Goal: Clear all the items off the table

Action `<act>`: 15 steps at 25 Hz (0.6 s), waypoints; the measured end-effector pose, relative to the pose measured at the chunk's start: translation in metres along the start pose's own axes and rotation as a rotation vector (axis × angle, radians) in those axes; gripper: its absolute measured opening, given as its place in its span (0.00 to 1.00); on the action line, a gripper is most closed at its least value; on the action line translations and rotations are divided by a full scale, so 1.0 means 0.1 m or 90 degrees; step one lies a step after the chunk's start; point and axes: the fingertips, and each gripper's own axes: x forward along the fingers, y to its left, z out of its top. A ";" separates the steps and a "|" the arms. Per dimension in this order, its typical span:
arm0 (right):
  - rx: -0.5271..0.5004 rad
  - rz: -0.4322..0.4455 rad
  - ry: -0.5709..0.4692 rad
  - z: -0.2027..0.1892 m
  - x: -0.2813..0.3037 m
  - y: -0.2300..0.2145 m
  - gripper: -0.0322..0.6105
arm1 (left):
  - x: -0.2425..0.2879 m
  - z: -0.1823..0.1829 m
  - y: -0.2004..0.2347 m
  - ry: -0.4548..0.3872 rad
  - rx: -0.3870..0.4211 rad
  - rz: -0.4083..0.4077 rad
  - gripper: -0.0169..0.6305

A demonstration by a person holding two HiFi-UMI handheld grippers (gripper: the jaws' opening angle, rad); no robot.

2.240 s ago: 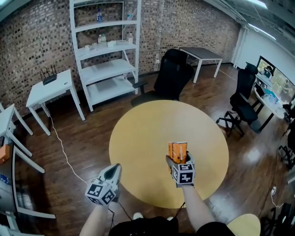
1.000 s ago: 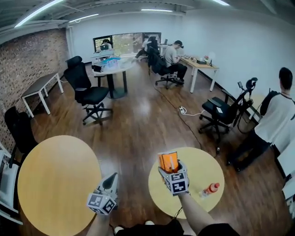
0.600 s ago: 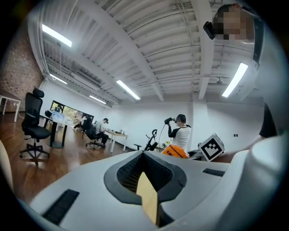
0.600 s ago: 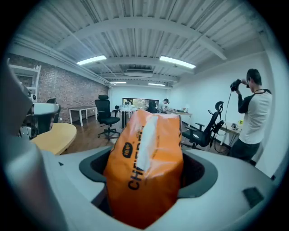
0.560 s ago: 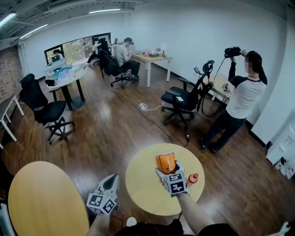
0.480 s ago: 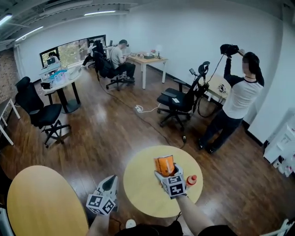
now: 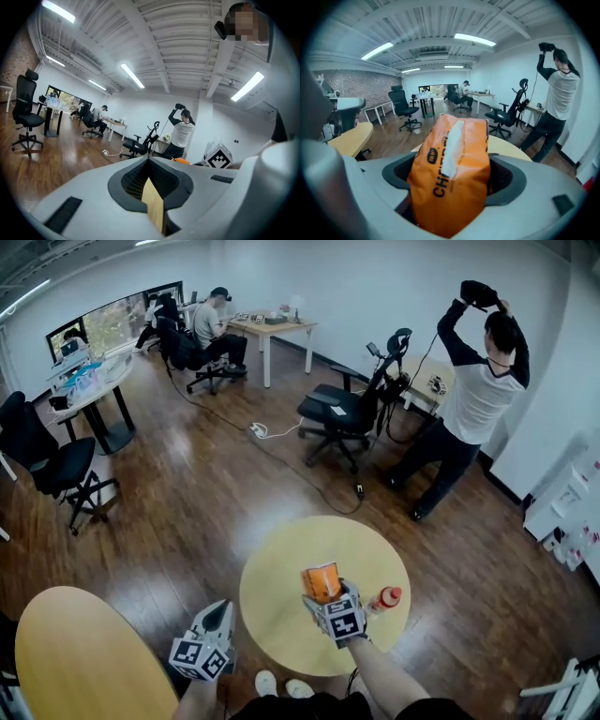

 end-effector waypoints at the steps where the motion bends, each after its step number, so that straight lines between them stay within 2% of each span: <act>1: 0.004 -0.003 0.014 -0.10 0.06 0.00 0.74 | -0.01 -0.08 0.03 0.011 -0.006 0.001 0.01; 8: 0.031 -0.015 0.108 -0.60 0.37 -0.09 0.74 | 0.02 -0.47 0.09 0.086 -0.033 -0.009 0.01; 15: 0.050 -0.031 0.153 -0.89 0.43 -0.13 0.75 | -0.01 -0.71 0.11 0.133 -0.080 0.012 0.01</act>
